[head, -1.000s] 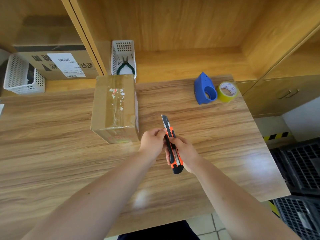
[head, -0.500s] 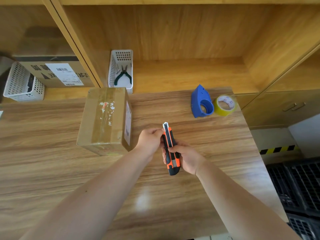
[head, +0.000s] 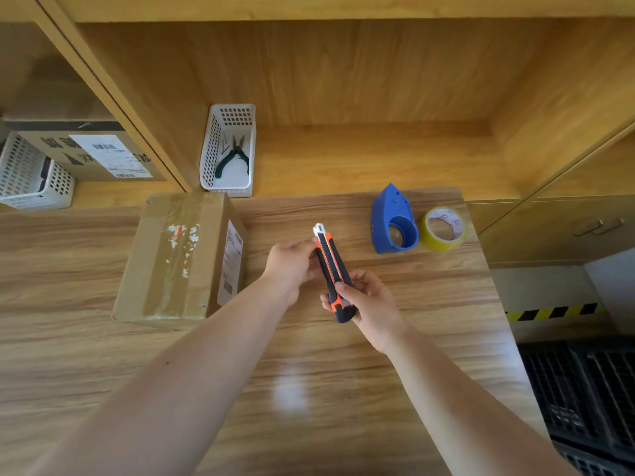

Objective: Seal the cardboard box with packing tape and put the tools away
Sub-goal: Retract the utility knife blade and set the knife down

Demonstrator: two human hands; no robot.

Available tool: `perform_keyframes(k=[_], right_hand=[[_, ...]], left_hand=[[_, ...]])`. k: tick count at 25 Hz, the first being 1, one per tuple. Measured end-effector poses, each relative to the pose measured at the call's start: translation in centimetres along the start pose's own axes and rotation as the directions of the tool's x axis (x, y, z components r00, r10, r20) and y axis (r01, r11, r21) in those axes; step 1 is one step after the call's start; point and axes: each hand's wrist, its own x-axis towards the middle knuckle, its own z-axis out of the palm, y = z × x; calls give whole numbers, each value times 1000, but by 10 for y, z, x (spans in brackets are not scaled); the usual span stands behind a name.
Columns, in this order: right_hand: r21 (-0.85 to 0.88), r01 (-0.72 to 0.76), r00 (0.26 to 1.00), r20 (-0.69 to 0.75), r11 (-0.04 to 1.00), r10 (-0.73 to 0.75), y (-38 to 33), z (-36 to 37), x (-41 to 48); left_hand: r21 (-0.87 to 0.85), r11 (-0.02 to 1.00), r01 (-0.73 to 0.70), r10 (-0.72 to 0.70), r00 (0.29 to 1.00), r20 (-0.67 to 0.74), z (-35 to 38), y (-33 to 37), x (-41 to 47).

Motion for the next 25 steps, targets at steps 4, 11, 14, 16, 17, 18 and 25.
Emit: perform_keyframes(k=[4, 11, 14, 16, 17, 18, 25], right_hand=[[26, 37, 997, -70, 999, -35, -1, -11, 6], [26, 52, 985, -163, 998, -47, -9, -23, 28], [17, 44, 976, -214, 999, -39, -9, -28, 40], [5, 40, 971, -235, 999, -38, -9, -30, 47], [0, 37, 969, -243, 999, -36, -9, -32, 51], [-8, 36, 968, -247, 999, -37, -10, -33, 54], [-110, -34, 958, -288, 993, 1, -7, -43, 82]], left_hand=[[-22, 1000, 0, 0, 999, -36, 19, 11, 20], [-27, 999, 45, -45, 999, 9, 43, 15, 47], [8, 998, 67, -67, 997, 47, 48, 15, 57], [5, 994, 105, -105, 992, 63, 52, 17, 63], [-3, 992, 130, -129, 989, 72, 53, 17, 65], [-12, 988, 155, -153, 985, 82, 55, 18, 68], [-57, 970, 235, -224, 962, 157, 59, 17, 92]])
